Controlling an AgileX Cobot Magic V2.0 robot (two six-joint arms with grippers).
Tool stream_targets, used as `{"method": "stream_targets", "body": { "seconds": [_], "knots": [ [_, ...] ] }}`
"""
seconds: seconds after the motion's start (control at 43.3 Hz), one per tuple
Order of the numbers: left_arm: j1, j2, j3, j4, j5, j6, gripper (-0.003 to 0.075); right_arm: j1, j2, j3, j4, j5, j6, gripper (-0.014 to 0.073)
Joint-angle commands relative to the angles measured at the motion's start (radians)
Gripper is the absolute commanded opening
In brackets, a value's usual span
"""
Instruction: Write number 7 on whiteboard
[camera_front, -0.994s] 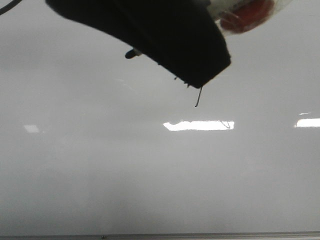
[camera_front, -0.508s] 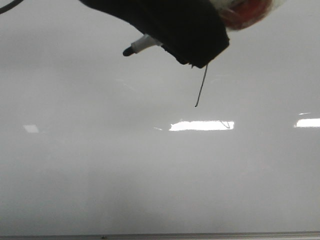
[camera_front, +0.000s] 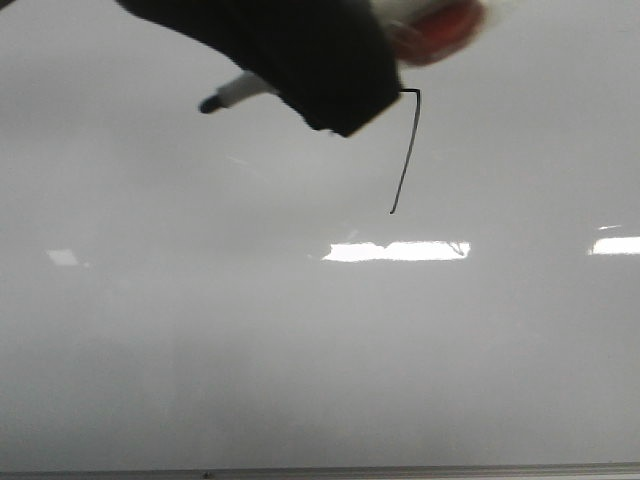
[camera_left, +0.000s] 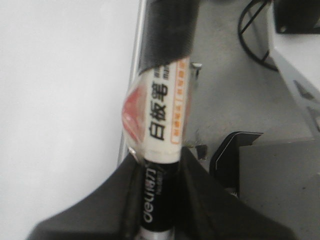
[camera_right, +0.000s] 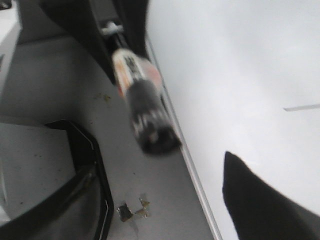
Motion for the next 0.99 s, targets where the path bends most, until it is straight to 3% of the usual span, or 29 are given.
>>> {"method": "stream_targets", "body": {
  "seconds": [0.0,0.162,0.231,0.347,0.462,0.693,0.832,0.971],
  "knots": [
    [0.0,-0.086,-0.034,0.2,-0.009,-0.228,0.002,-0.026,-0.048,-0.039,-0.094,-0.026,0.135,0.0549],
    [0.045,-0.166,-0.034,0.551,0.128,-0.569,0.002,-0.043,-0.087,-0.039,-0.147,0.001,0.199,0.0549],
    [0.098,-0.195,-0.028,0.649,0.17,-0.662,0.002,-0.044,-0.089,-0.039,-0.147,0.022,0.199,0.0549],
    [0.251,-0.247,0.011,0.697,0.13,-0.725,0.002,-0.044,-0.089,-0.035,-0.147,0.026,0.199,0.0549],
    [0.464,-0.282,0.076,0.655,0.019,-0.747,0.0021,-0.044,-0.089,-0.035,-0.145,0.025,0.201,0.0549],
    [0.88,-0.234,0.199,0.389,-0.246,-0.732,0.0021,-0.044,-0.089,-0.035,-0.138,0.025,0.202,0.0549],
    [0.954,-0.151,0.206,0.221,-0.363,-0.605,0.0021,-0.044,-0.089,-0.035,-0.12,0.014,0.202,0.0549],
    [0.954,-0.066,0.206,0.197,-0.475,-0.604,0.0021,-0.044,-0.087,-0.035,-0.099,0.005,0.202,0.0549]
  ]
}}
